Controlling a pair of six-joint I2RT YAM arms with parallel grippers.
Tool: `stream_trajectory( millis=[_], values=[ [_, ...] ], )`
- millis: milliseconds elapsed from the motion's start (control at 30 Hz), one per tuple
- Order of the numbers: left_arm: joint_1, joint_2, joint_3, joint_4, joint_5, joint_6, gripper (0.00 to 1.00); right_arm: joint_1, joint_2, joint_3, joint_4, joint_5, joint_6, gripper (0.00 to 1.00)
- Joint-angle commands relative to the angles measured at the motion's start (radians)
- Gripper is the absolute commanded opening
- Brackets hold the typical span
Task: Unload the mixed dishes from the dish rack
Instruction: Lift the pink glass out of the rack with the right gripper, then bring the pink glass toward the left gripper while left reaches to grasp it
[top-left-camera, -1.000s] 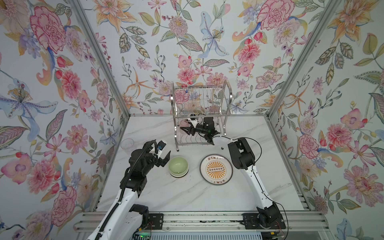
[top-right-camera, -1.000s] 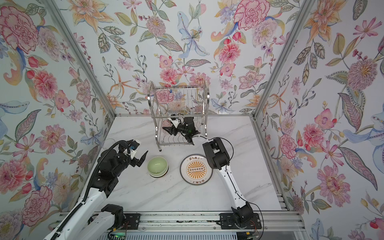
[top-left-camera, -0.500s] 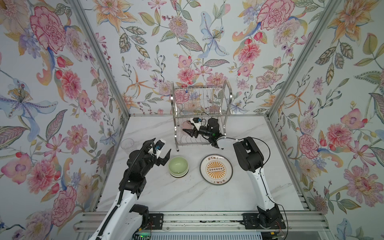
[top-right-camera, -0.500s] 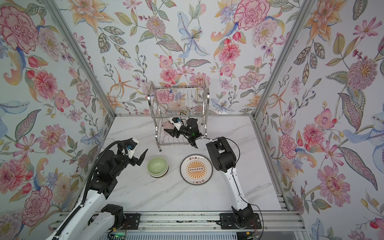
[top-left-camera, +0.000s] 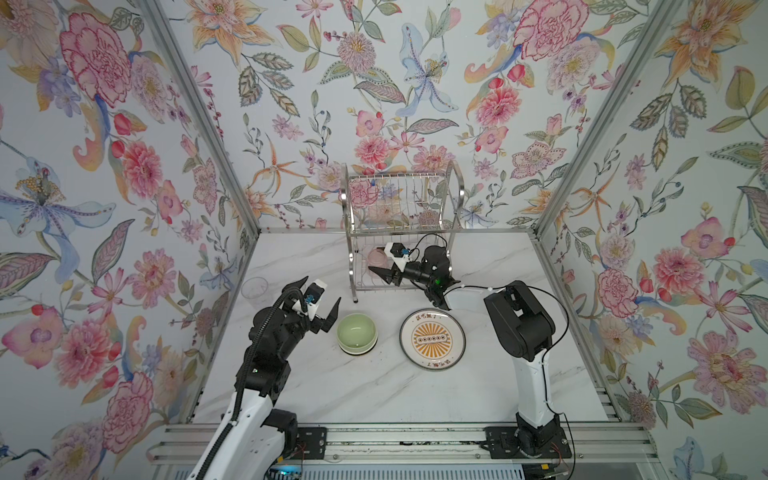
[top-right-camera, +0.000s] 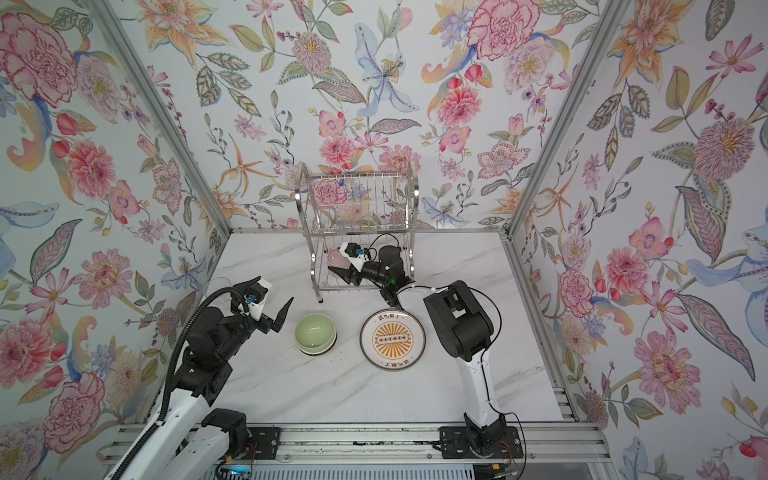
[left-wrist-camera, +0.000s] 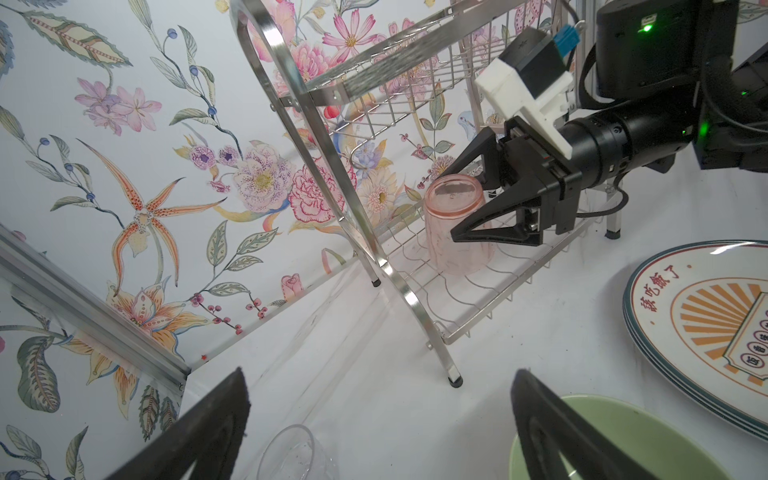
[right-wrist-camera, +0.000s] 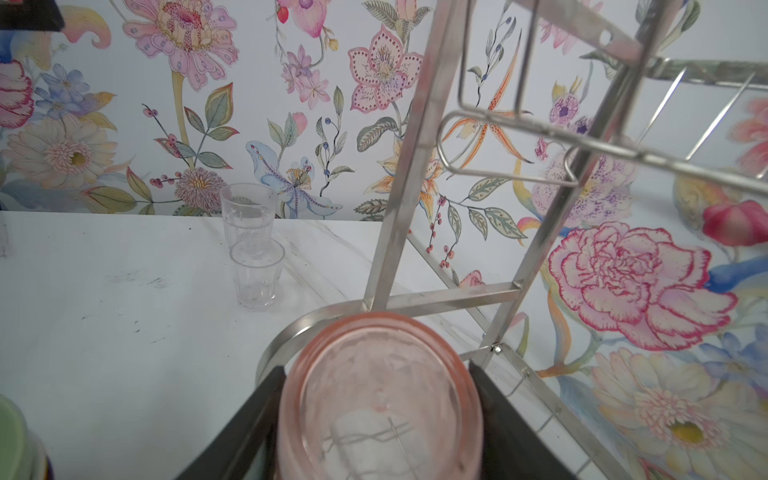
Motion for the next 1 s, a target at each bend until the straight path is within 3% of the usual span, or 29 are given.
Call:
stream_trajectory(
  millis=[0,200,467,700,833,967],
  values=[
    [-0.015,-0.014,-0.017,0.03,0.028,-0.025,0.99,0.013,-0.072,-0.062,0.067,0.027,-0.01,0.0],
    [-0.026,0.004,-0.029,0.069,0.05,-0.046,0.99,0.032,-0.19,-0.211,0.137,0.053,0.085,0.0],
    [-0.12,0.098,-0.035,0.204,0.031,-0.06,0.99,0.038,-0.387,-0.48,0.396,0.18,0.527,0.0],
    [-0.235,0.2,-0.029,0.29,0.003,-0.055,0.93,0.03,-0.536,-0.558,0.236,0.298,0.885,0.0],
    [-0.297,0.258,-0.036,0.397,-0.011,-0.081,0.84,0.016,-0.597,-0.557,0.098,0.347,1.029,0.0],
    [-0.368,0.336,-0.037,0.501,-0.062,-0.081,0.75,0.006,-0.611,-0.564,0.072,0.353,1.177,0.0]
  ],
)
